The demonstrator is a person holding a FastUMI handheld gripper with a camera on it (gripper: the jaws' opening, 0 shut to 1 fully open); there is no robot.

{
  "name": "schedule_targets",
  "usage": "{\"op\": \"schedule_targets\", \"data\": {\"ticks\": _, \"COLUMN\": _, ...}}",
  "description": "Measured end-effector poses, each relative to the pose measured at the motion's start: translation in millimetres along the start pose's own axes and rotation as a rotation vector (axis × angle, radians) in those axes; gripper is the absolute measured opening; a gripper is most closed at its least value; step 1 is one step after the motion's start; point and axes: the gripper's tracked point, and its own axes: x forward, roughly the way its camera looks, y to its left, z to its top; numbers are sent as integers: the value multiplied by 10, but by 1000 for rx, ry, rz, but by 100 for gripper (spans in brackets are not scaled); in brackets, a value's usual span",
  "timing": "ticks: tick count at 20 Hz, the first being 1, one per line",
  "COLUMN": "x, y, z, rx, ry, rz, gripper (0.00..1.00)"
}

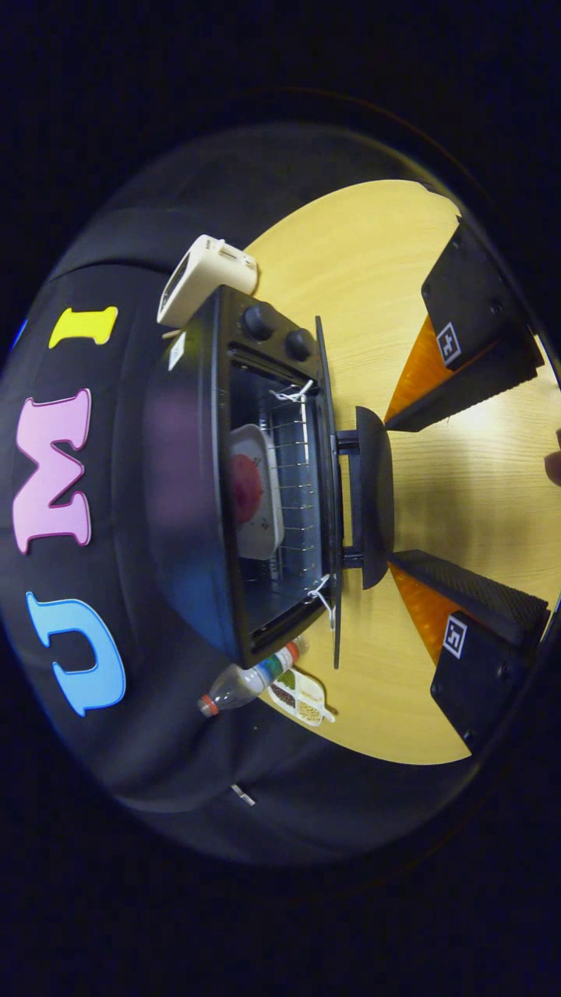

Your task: Open the toaster oven, put the food inside, and close the toaster oven door.

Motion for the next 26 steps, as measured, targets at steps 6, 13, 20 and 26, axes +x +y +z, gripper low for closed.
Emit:
{"op": "schedule_targets", "data": {"ticks": 6, "x": -542, "y": 39, "z": 692, "rx": 22, "ry": -196, "rz": 22, "gripper": 99}}
{"op": "schedule_targets", "data": {"ticks": 13, "x": -1501, "y": -165, "z": 1453, "rx": -23, "ry": -451, "rz": 24, "gripper": 99}}
{"op": "schedule_targets", "data": {"ticks": 20, "x": -2466, "y": -405, "z": 1894, "rx": 4, "ry": -591, "rz": 47, "gripper": 99}}
{"op": "schedule_targets", "data": {"ticks": 26, "x": -3211, "y": -569, "z": 2036, "rx": -23, "ry": -700, "rz": 39, "gripper": 99}}
